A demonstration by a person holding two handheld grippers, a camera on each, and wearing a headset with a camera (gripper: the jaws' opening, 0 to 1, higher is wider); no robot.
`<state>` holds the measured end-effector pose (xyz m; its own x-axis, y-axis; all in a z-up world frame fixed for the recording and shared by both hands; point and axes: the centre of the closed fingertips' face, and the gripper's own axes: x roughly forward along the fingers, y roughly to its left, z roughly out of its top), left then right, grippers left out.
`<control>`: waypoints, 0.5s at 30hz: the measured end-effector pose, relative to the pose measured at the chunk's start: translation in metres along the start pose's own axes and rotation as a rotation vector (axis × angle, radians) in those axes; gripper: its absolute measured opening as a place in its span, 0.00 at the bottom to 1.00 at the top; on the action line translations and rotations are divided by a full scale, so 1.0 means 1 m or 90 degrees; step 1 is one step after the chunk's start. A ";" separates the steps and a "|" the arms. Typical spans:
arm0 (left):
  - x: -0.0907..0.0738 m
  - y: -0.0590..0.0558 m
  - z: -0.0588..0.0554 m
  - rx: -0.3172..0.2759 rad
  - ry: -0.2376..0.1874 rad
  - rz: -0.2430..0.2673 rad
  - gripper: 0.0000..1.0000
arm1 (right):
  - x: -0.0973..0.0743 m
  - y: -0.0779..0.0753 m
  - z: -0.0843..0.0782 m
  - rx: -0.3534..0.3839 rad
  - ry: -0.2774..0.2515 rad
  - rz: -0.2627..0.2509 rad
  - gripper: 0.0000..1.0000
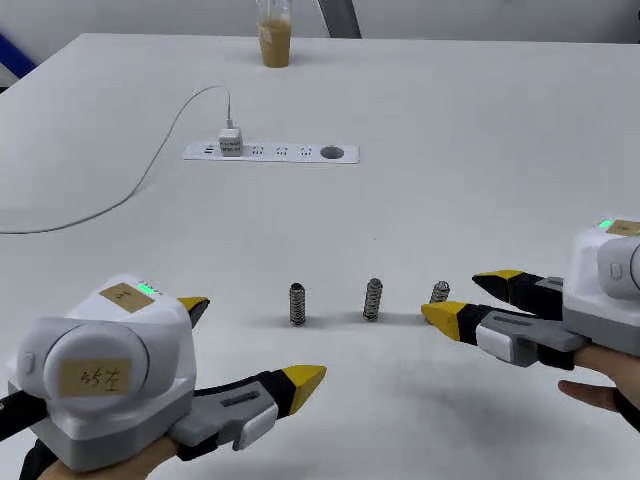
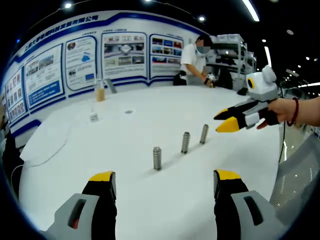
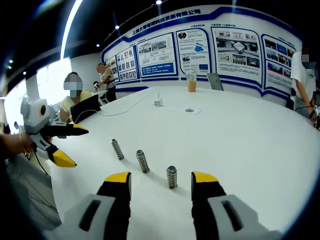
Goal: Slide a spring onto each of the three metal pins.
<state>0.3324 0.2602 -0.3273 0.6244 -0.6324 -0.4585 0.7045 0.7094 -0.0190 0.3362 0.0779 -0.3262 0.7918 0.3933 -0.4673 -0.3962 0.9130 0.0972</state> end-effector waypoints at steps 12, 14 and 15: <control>-0.010 -0.001 0.003 0.001 0.006 -0.005 0.83 | -0.023 0.011 -0.005 0.004 0.016 0.006 0.61; -0.012 -0.001 0.003 0.002 0.008 -0.006 0.84 | -0.027 0.014 -0.006 0.005 0.014 0.008 0.62; -0.012 -0.001 0.002 0.001 0.011 -0.006 0.84 | -0.028 0.015 -0.006 0.005 0.014 0.008 0.62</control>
<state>0.3245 0.2663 -0.3197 0.6117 -0.6341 -0.4731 0.7113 0.7025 -0.0219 0.3055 0.0798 -0.3169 0.7759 0.4025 -0.4857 -0.4028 0.9087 0.1097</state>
